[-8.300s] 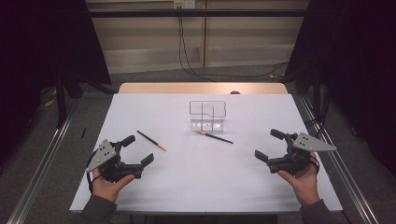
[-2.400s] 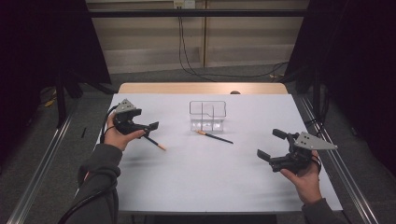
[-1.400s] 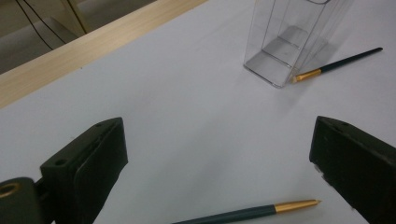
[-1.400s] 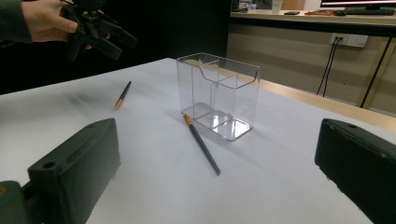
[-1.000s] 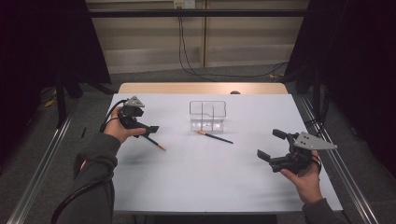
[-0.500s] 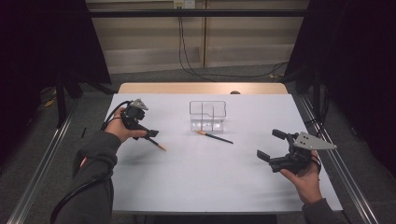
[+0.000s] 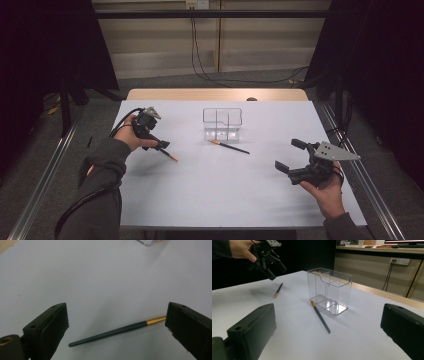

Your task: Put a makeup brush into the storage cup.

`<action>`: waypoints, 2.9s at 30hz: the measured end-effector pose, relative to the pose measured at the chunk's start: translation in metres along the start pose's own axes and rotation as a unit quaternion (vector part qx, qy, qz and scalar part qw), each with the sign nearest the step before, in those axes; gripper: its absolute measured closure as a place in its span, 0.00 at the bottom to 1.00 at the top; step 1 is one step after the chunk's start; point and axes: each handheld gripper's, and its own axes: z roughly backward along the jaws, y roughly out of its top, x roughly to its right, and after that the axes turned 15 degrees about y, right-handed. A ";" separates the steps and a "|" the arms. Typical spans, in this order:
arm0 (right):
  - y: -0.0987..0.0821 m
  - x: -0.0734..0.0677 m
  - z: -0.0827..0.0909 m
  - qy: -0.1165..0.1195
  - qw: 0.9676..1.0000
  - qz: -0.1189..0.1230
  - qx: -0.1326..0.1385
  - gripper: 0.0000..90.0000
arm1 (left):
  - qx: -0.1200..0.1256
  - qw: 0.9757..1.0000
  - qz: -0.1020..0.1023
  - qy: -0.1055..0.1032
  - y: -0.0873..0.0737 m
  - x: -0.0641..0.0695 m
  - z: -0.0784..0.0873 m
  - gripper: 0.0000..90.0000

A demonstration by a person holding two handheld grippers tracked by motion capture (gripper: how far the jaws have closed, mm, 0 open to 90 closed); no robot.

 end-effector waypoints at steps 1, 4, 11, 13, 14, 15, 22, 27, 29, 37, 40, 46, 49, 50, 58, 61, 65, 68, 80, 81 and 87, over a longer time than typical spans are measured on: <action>0.000 0.000 0.000 0.003 1.000 0.000 0.000 0.00 | -0.015 0.999 -0.030 -0.003 0.001 -0.004 0.001 0.05; 0.000 0.000 0.000 0.003 1.000 0.001 -0.003 0.00 | -0.020 0.999 -0.042 -0.004 0.002 -0.004 0.001 0.05; 0.000 0.001 0.001 0.004 1.000 0.002 0.000 0.00 | -0.011 1.000 -0.022 -0.006 0.003 0.001 -0.002 0.06; 0.000 0.001 0.000 0.003 1.000 0.001 0.002 0.00 | -0.018 0.999 -0.030 -0.007 0.003 0.001 -0.003 0.06; 0.000 0.001 0.000 0.003 1.000 0.001 0.001 0.00 | -0.018 0.999 -0.027 -0.009 0.003 0.002 -0.004 0.06; 0.000 0.000 0.000 0.000 1.000 0.000 0.000 0.00 | -0.021 0.999 -0.034 -0.007 0.003 0.002 -0.004 0.06; 0.000 0.001 0.000 0.004 1.000 0.002 -0.001 0.00 | -0.043 0.998 -0.047 -0.018 -0.001 -0.001 -0.007 0.06; 0.000 0.001 0.000 0.003 1.000 0.000 0.000 0.00 | -0.054 0.997 -0.053 -0.016 -0.004 -0.003 -0.008 0.06; 0.000 0.001 0.000 0.003 1.000 0.001 0.000 0.00 | -0.048 0.998 -0.044 -0.013 -0.005 -0.001 -0.009 0.06; 0.000 0.001 0.000 0.004 1.000 0.000 0.000 0.00 | -0.060 0.996 -0.065 -0.019 -0.007 0.000 -0.012 0.07; 0.000 0.001 0.000 0.002 1.000 -0.002 -0.003 0.00 | -0.058 0.996 -0.070 -0.022 -0.008 0.003 -0.015 0.07; 0.000 0.001 0.001 0.002 1.000 0.000 -0.002 0.00 | -0.066 0.994 -0.082 -0.025 -0.008 0.005 -0.017 0.08; 0.000 0.001 0.000 0.005 1.000 0.000 0.000 0.00 | -0.065 0.993 -0.089 -0.028 -0.008 0.005 -0.018 0.09; 0.000 0.001 0.000 0.005 1.000 0.000 0.000 0.00 | -0.068 0.993 -0.095 -0.028 -0.008 0.005 -0.019 0.09; 0.000 0.001 0.001 0.002 1.000 0.000 -0.001 0.00 | -0.073 0.991 -0.104 -0.038 -0.008 0.009 -0.023 0.12; -0.001 0.001 0.001 0.002 1.000 0.000 -0.001 0.00 | -0.074 0.990 -0.113 -0.044 -0.007 0.009 -0.024 0.13; -0.001 0.001 0.001 0.002 1.000 -0.001 -0.002 0.00 | -0.079 0.989 -0.113 -0.043 -0.008 0.011 -0.025 0.14; -0.001 0.001 0.001 0.001 1.000 -0.001 -0.002 0.00 | -0.082 0.989 -0.119 -0.044 -0.009 0.011 -0.025 0.15; -0.002 0.002 0.001 0.004 1.000 -0.003 0.000 0.00 | -0.084 0.985 -0.141 -0.055 -0.010 0.014 -0.028 0.24; -0.002 0.002 0.001 0.004 1.000 -0.003 0.000 0.00 | -0.086 0.984 -0.143 -0.056 -0.010 0.014 -0.028 0.24; -0.001 0.002 0.002 0.003 1.000 -0.003 -0.002 0.00 | -0.096 0.980 -0.163 -0.057 -0.011 0.013 -0.029 0.26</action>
